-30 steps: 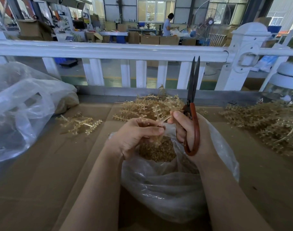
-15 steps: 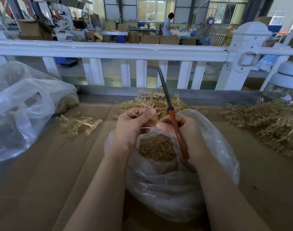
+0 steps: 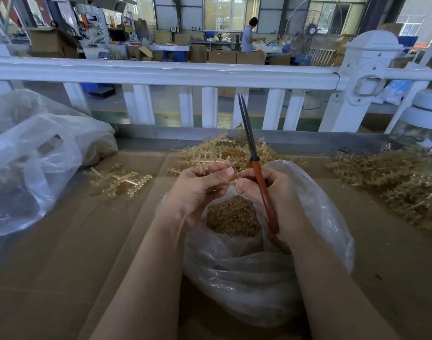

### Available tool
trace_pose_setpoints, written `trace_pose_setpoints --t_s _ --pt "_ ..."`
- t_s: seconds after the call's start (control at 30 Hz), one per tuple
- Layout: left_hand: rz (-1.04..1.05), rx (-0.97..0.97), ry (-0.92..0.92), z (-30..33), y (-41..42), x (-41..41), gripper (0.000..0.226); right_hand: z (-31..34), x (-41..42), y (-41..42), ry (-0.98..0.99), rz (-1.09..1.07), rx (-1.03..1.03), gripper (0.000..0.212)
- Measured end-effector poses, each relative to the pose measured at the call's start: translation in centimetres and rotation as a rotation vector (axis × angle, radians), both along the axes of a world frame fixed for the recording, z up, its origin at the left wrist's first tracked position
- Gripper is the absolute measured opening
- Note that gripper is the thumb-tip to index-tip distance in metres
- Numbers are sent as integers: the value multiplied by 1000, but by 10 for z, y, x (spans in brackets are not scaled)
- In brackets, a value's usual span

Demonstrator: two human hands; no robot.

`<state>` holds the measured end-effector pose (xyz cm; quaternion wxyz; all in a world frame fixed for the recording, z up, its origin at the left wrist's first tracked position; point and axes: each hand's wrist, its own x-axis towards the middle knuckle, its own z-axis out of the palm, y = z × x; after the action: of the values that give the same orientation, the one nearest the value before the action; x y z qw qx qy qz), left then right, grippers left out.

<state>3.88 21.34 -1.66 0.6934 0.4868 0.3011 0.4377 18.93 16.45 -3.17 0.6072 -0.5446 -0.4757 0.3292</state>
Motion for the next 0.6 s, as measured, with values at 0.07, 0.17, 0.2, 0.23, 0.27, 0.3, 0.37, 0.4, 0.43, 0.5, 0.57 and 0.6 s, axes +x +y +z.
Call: trace_pose_setpoints --t_s 0.07,0.17,0.2,0.23,0.27,0.3,0.37,0.4,0.43,0.5,0.57,0.6 --pt "-10 9 -1 0 0 -1 8 -1 -1 0 -22 5 10 7" --pt "-3 10 -37 0 0 0 1 0 1 0 -19 -4 38 6" --pt "11 4 -57 0 1 1 1 1 1 -1 -10 -9 44 7" --pt "33 -1 -73 1 1 1 1 1 3 -1 -3 -17 53 8" --pt "61 -7 -88 1 1 1 2 2 3 -3 5 -20 64 7" --pt "90 -11 -105 2 1 1 2 1 6 -3 2 -22 78 5" --pt "137 -5 -145 2 2 1 2 0 8 -4 -23 -48 90 3" --pt "153 10 -159 3 2 0 2 0 9 -4 -49 -76 82 6" --pt "169 29 -169 3 2 -1 3 -1 10 -4 -95 -115 70 9" --pt "206 75 -168 2 2 -2 3 -3 13 -2 -219 -191 53 13" --pt "244 152 -128 2 4 -3 4 -6 14 -2 -321 -214 54 18" --pt "249 191 -106 1 4 -4 4 -8 14 -3 -364 -208 53 22"
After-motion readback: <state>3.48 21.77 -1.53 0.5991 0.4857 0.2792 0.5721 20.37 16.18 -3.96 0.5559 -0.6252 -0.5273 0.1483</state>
